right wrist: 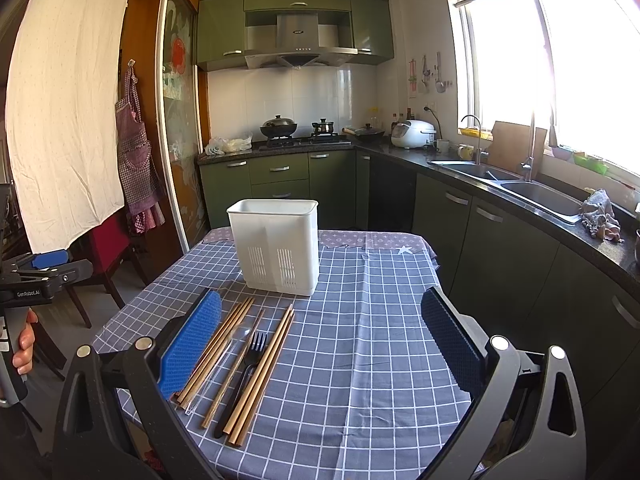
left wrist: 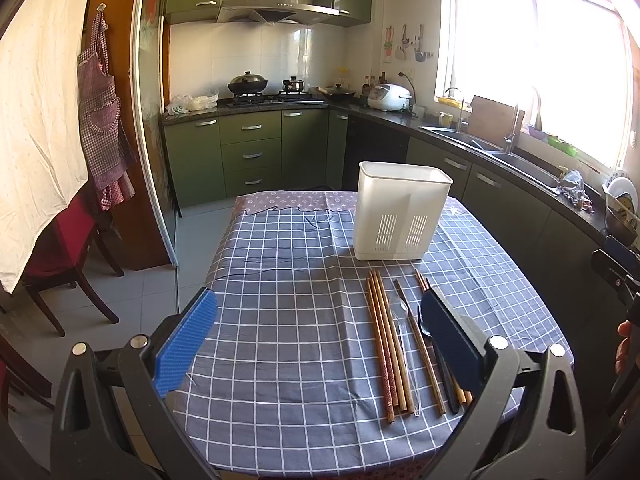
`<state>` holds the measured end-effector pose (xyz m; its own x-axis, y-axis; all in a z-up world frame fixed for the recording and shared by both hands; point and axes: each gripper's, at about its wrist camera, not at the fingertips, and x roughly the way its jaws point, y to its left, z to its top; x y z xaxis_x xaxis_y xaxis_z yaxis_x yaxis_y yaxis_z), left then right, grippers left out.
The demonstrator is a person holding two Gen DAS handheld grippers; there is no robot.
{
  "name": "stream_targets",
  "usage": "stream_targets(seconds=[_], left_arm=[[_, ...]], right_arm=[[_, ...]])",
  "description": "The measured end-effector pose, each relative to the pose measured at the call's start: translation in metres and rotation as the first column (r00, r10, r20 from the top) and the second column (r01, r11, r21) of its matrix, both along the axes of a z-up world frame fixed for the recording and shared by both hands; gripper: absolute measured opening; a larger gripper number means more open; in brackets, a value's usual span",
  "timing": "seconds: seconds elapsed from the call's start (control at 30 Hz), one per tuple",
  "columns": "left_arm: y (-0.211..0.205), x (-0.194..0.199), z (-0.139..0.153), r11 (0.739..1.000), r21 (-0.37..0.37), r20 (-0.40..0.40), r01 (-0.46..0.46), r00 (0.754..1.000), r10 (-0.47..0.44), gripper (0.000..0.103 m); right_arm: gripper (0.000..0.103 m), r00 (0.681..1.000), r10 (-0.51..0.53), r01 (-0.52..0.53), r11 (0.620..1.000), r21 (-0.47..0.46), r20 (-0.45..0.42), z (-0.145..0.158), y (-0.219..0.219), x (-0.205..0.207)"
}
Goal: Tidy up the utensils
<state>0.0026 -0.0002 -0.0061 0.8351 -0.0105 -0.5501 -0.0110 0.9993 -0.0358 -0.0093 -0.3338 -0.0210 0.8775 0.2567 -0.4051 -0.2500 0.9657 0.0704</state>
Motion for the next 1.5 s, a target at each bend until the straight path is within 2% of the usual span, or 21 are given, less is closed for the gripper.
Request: stream_targets(seconds=[1.5], left_arm=[[0.0016,0.0018,-0.0005,1.0,0.003,-0.005,-0.001,1.0,0.001,0.097]], right_arm=[[0.099,1.0,0.001,-0.001,1.0,0.0,-0.004,-0.0046,0.0024,0.0029]])
